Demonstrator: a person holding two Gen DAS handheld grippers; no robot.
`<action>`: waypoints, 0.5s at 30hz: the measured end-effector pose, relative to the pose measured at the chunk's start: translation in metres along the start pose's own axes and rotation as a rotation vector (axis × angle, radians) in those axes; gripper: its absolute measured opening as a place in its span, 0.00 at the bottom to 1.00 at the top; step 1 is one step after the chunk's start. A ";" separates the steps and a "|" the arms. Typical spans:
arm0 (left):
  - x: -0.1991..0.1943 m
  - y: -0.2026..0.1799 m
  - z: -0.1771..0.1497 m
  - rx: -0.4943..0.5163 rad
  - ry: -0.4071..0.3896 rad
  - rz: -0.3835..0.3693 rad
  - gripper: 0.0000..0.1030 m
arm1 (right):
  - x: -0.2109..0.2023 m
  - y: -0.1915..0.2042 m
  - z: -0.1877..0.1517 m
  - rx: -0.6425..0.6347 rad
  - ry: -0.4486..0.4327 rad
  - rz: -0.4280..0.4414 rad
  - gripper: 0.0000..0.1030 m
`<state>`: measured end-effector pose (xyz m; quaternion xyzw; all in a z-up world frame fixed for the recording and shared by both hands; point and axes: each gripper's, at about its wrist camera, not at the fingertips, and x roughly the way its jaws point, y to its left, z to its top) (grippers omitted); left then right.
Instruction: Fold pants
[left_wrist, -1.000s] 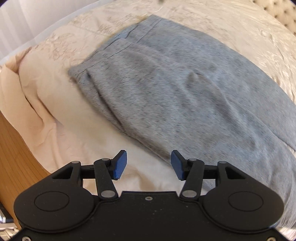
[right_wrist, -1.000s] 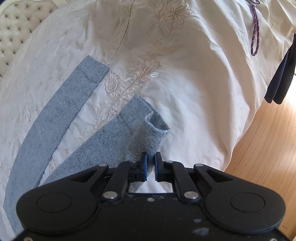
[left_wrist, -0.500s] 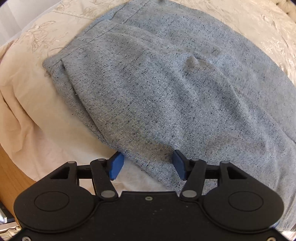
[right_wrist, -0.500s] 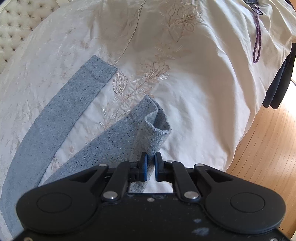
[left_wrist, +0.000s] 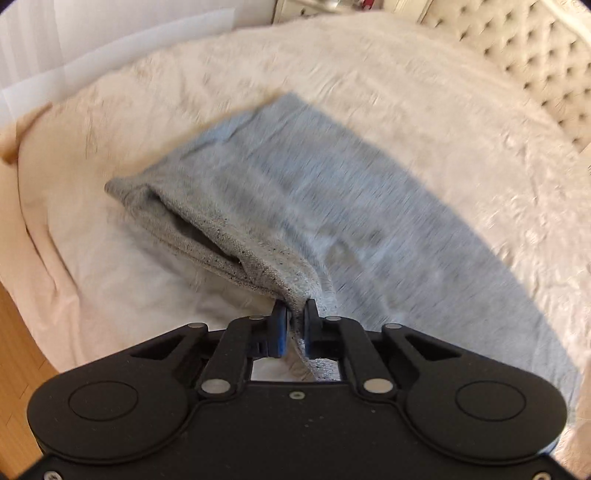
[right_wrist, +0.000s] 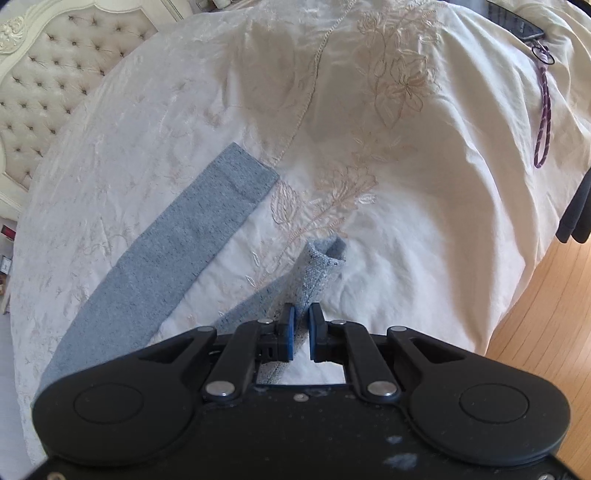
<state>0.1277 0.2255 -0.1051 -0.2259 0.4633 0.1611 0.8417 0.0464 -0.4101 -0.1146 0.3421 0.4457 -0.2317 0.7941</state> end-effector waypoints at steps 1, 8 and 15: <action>-0.009 -0.003 0.004 0.003 -0.027 -0.011 0.11 | -0.005 0.000 0.004 0.004 -0.009 0.019 0.08; -0.005 0.008 -0.021 0.026 -0.012 0.072 0.10 | -0.027 -0.013 0.007 0.024 -0.039 0.092 0.08; 0.002 0.022 -0.041 -0.005 0.022 0.118 0.09 | 0.002 -0.035 -0.012 0.074 0.065 0.040 0.08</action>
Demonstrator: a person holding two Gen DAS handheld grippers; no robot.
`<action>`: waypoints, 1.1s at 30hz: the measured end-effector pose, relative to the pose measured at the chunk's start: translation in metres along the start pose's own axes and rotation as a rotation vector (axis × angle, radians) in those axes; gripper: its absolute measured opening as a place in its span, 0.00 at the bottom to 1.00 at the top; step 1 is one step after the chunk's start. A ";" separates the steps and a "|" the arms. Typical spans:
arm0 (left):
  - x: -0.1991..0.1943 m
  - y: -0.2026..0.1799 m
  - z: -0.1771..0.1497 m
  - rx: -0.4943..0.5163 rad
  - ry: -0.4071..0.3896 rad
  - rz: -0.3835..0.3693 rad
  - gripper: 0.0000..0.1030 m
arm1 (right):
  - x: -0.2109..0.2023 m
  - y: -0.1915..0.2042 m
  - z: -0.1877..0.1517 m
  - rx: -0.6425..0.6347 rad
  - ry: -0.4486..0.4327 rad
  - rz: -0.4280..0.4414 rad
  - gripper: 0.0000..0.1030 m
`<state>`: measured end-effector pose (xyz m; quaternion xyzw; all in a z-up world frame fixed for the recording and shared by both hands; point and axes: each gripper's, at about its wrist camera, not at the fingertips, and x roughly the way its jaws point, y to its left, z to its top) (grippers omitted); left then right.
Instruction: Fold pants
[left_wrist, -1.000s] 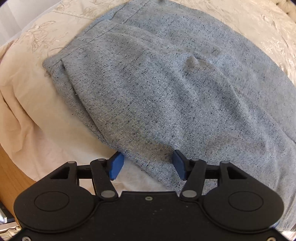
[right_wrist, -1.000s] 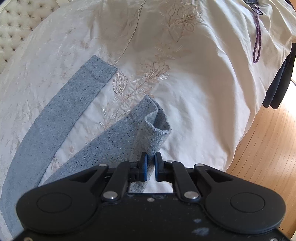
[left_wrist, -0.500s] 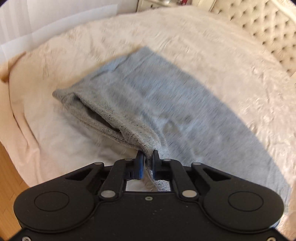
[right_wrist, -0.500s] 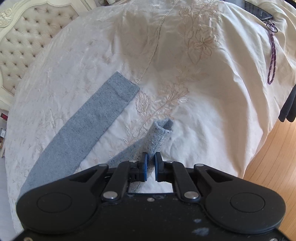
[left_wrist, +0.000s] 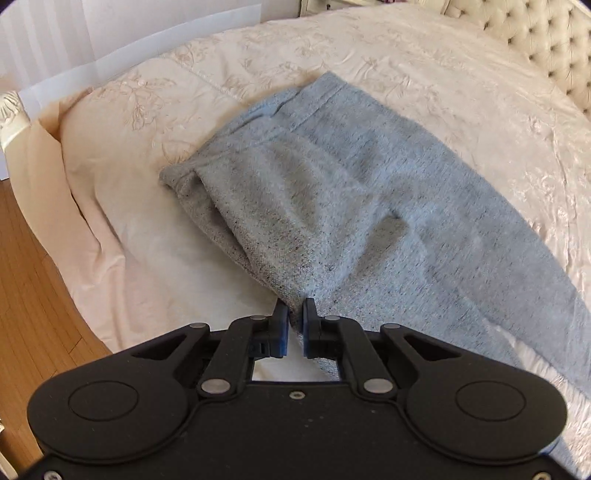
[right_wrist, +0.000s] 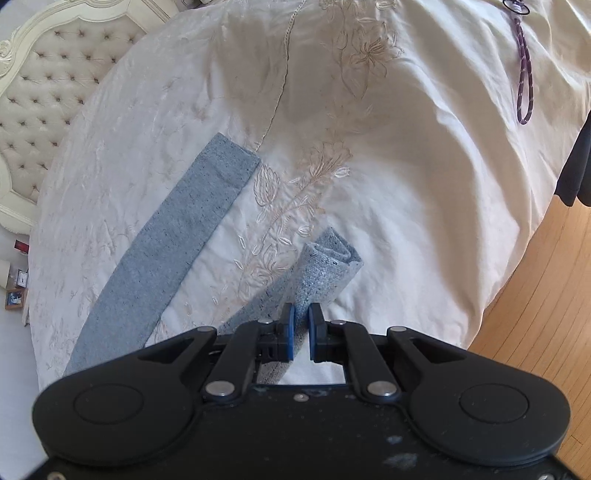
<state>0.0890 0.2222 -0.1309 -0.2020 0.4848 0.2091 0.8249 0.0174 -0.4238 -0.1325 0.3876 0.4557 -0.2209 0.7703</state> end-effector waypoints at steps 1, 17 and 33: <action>-0.008 -0.005 0.005 0.005 -0.016 -0.010 0.09 | -0.001 0.004 0.001 -0.017 -0.005 0.002 0.08; 0.014 -0.119 0.124 0.142 -0.075 -0.074 0.09 | 0.032 0.097 0.091 -0.005 -0.116 0.065 0.08; 0.135 -0.204 0.184 0.234 0.042 -0.037 0.09 | 0.161 0.192 0.153 -0.035 -0.127 -0.082 0.08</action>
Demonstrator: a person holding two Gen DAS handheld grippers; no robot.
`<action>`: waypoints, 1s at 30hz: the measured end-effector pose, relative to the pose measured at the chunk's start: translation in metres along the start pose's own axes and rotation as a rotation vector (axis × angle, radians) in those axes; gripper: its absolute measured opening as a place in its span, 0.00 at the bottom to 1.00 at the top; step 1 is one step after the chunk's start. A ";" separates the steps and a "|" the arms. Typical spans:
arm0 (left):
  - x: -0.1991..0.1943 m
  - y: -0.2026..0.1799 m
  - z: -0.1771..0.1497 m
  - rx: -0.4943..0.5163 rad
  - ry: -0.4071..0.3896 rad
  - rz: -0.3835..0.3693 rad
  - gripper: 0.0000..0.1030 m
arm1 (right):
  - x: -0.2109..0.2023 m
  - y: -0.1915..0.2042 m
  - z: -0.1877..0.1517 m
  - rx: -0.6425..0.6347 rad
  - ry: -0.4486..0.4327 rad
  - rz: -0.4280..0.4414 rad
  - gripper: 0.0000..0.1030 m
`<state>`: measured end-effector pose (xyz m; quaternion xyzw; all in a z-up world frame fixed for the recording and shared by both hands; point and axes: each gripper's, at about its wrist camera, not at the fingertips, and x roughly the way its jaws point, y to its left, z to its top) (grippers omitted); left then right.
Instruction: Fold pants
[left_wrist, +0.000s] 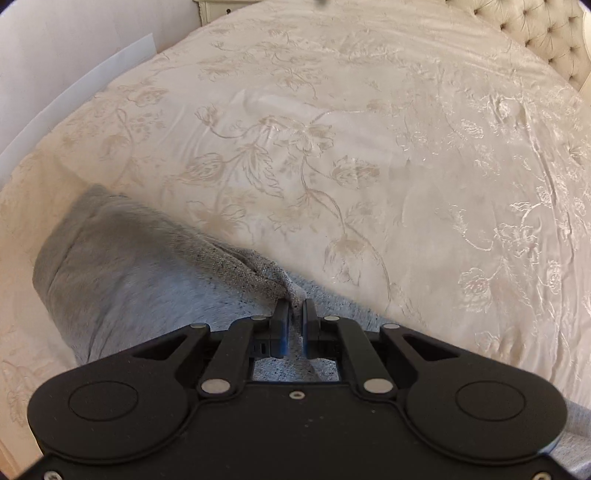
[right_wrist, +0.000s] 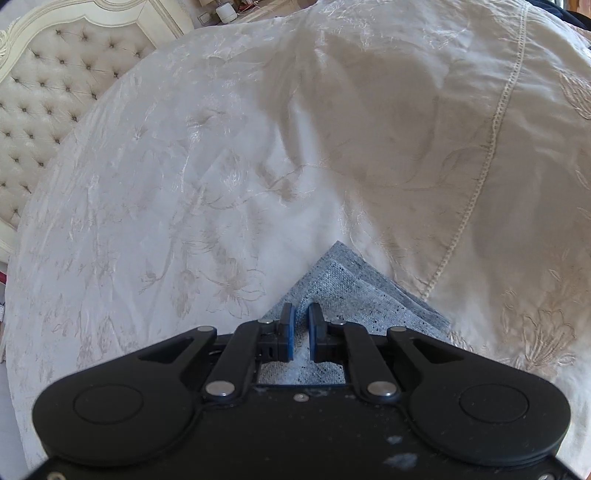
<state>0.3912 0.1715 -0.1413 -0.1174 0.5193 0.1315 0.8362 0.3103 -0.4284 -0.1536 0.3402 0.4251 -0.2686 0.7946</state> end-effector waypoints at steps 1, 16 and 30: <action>0.006 -0.001 0.003 -0.008 0.011 0.008 0.09 | 0.007 0.005 0.001 -0.004 0.002 -0.009 0.08; 0.045 -0.029 0.004 0.172 0.032 0.115 0.26 | 0.067 0.034 0.011 -0.032 0.021 -0.136 0.14; -0.042 -0.107 -0.055 0.563 -0.212 -0.135 0.35 | -0.003 -0.019 -0.021 -0.024 0.024 -0.089 0.23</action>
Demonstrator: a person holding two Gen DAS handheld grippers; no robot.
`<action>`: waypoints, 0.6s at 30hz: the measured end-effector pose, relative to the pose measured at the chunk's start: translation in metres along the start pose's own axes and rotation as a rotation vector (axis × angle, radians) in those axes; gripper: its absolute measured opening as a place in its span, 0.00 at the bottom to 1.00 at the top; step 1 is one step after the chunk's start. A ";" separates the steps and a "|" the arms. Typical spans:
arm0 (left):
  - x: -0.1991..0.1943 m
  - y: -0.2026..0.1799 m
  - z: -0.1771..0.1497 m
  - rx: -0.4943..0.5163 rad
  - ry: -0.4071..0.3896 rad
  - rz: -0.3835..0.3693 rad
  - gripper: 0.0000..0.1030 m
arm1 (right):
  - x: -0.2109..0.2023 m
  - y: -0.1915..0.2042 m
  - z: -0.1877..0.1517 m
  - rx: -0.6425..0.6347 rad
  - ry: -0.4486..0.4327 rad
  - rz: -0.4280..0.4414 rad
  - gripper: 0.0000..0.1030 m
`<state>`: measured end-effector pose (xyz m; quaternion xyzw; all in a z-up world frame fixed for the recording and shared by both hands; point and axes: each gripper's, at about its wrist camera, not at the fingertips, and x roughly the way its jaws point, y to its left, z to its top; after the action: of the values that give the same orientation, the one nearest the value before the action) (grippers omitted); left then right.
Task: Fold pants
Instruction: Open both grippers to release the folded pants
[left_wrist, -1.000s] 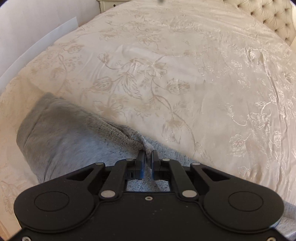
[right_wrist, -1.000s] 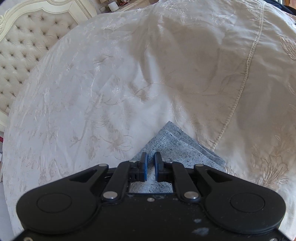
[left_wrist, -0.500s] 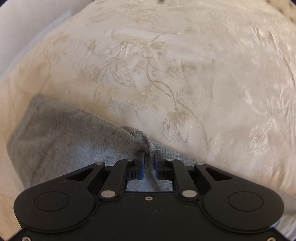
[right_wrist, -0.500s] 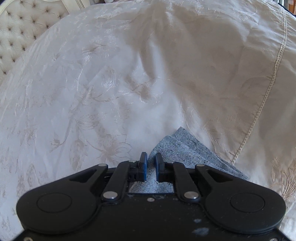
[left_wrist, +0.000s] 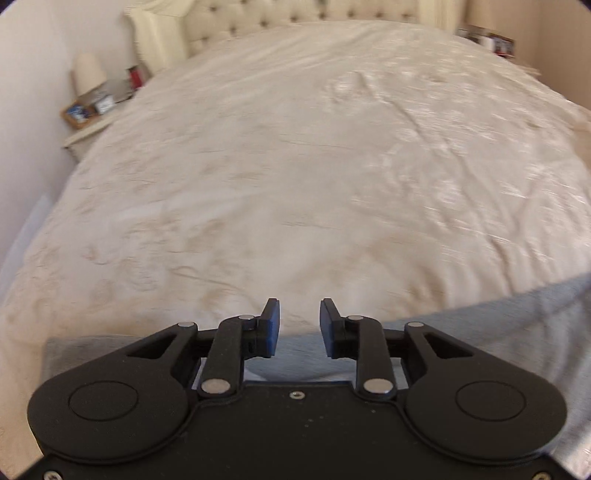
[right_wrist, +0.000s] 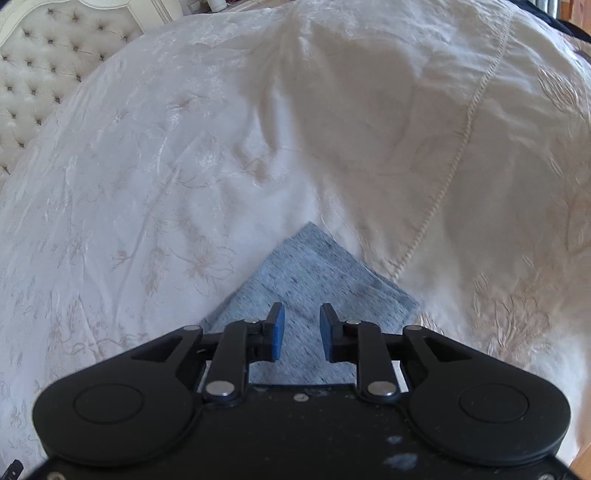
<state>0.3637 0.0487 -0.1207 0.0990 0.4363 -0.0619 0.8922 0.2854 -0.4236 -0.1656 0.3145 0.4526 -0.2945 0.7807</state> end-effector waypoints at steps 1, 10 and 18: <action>-0.002 -0.004 -0.001 -0.005 0.007 -0.029 0.35 | 0.001 -0.006 -0.005 0.005 0.014 -0.005 0.24; 0.017 0.004 -0.009 -0.230 0.272 -0.137 0.33 | 0.002 0.020 -0.019 -0.108 0.092 0.126 0.24; 0.017 -0.031 -0.003 -0.035 0.275 -0.219 0.35 | 0.026 0.109 -0.026 -0.380 0.204 0.290 0.24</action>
<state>0.3655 0.0193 -0.1393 0.0427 0.5635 -0.1371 0.8135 0.3640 -0.3396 -0.1745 0.2518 0.5263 -0.0562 0.8102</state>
